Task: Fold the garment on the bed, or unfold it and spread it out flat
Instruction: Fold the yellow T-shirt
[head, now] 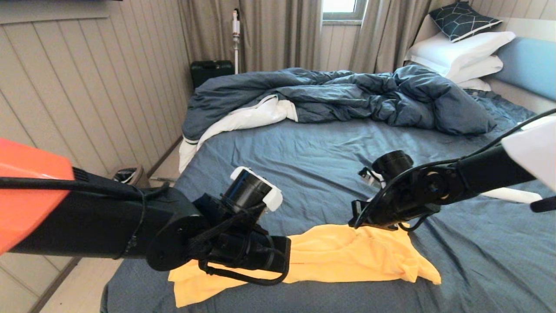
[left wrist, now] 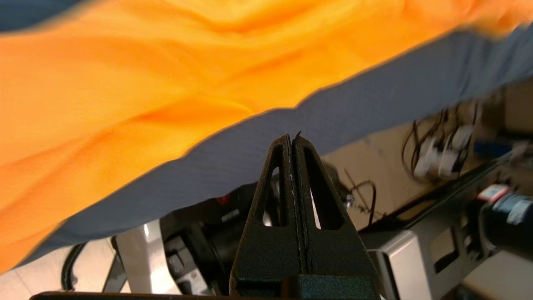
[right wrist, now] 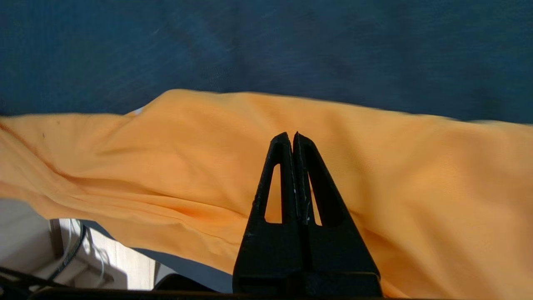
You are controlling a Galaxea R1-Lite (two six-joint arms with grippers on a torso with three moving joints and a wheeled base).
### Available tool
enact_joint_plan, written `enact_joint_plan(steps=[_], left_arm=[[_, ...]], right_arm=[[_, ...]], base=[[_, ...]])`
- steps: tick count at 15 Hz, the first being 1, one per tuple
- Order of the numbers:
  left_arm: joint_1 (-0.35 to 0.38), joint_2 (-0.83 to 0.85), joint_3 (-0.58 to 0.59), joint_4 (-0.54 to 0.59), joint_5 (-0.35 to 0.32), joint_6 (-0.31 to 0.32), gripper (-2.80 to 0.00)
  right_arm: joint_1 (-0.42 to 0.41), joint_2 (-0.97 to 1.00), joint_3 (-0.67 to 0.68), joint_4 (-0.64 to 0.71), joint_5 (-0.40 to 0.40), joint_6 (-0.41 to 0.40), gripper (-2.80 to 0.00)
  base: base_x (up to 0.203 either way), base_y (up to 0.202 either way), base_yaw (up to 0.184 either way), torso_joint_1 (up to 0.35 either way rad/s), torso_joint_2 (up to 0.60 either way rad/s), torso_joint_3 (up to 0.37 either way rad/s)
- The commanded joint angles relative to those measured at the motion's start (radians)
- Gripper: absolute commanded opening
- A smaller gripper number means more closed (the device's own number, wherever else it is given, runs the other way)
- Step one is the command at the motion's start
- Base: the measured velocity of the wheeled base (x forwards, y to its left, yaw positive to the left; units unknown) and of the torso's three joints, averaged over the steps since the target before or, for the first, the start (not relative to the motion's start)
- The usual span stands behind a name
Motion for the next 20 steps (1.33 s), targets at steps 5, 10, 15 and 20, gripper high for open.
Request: enact_joint_plan(steps=[5, 10, 15, 20], left_arm=[[0.217, -0.281, 0.219, -0.026, 0.081, -0.014, -2.8], [0.391, -0.535, 0.493, -0.033, 0.085, 0.0, -2.8], [0.403, -0.558, 0.531, -0.033, 0.084, -0.007, -2.8], [0.438, -0.602, 0.559, -0.033, 0.107, -0.001, -2.8]], right_arm=[[-0.268, -0.154, 0.161, 0.004, 0.011, -0.171, 0.0], [-0.353, -0.151, 0.266, 0.009, 0.087, -0.356, 0.0], [-0.355, -0.112, 0.301, 0.006, 0.09, -0.367, 0.0], [-0.347, -0.054, 0.295, -0.004, 0.092, -0.367, 0.0]], base=[[0.0, 0.0, 0.0, 0.0, 0.0, 0.0], [0.0, 0.0, 0.0, 0.0, 0.0, 0.0], [0.0, 0.0, 0.0, 0.0, 0.0, 0.0], [0.0, 0.0, 0.0, 0.0, 0.0, 0.0]])
